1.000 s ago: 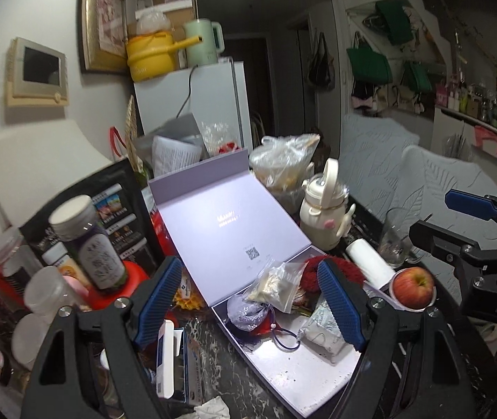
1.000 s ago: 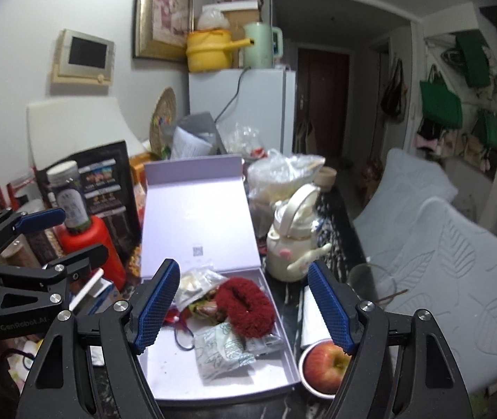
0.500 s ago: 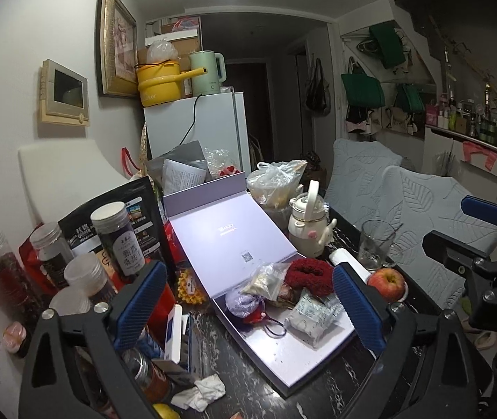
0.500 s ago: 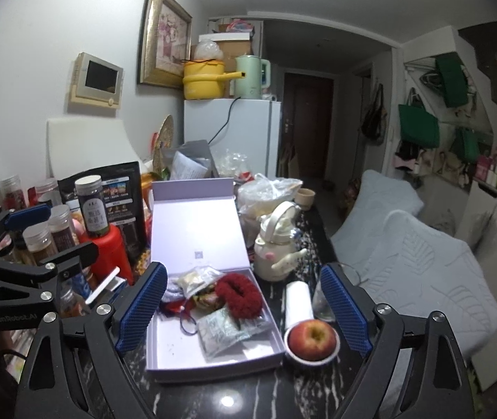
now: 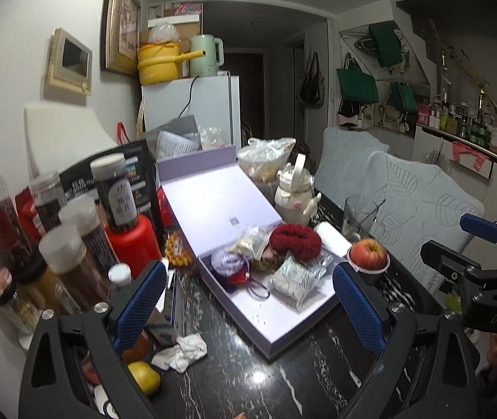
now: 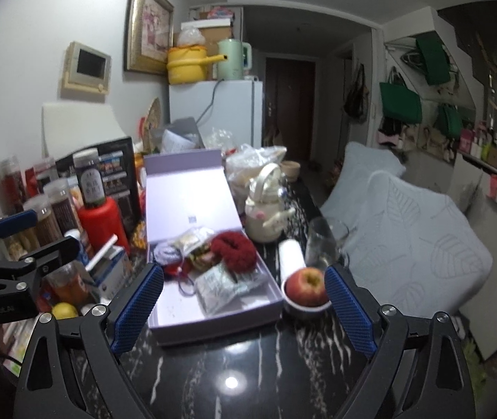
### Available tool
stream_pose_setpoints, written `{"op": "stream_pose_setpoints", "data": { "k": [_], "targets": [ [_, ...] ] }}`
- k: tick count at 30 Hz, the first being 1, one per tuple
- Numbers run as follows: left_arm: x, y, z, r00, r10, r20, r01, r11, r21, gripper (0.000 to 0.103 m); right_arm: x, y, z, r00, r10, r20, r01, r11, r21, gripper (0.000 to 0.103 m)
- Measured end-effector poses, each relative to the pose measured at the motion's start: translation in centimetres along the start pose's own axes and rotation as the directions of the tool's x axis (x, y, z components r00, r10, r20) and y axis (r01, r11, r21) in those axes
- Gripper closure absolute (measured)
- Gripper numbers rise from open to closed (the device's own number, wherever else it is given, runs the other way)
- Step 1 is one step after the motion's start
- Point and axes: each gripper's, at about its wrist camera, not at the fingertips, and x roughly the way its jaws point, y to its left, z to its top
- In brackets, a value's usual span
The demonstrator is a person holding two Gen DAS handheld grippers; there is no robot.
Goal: Organize soft objects
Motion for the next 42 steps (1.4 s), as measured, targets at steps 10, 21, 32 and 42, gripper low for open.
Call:
{"op": "stream_pose_setpoints", "data": {
  "k": [10, 21, 32, 42],
  "targets": [
    [0.6, 0.4, -3.6, 0.997, -0.019, -0.069, 0.018, 1.000, -0.009, 0.005, 0.1, 0.7, -3.0, 0.999, 0.006, -0.043, -0.005, 1.000, 0.024, 0.008],
    [1.3, 0.3, -4.7, 0.994, -0.034, -0.103, 0.034, 0.999, 0.000, 0.005, 0.5, 0.8, -4.7, 0.996, 0.014, -0.089, -0.011, 0.999, 0.038, 0.008],
    [1.3, -0.1, -4.6, 0.994, -0.034, -0.100, 0.035, 0.999, 0.003, 0.005, 0.5, 0.6, -5.0, 0.995, 0.009, -0.098, -0.005, 0.999, 0.041, 0.008],
    [1.0, -0.5, -4.7, 0.994, -0.040, -0.102, 0.041, 0.999, 0.004, 0.005, 0.4, 0.6, -5.1, 0.995, 0.006, -0.101, -0.002, 0.999, 0.036, 0.008]
  ]
}}
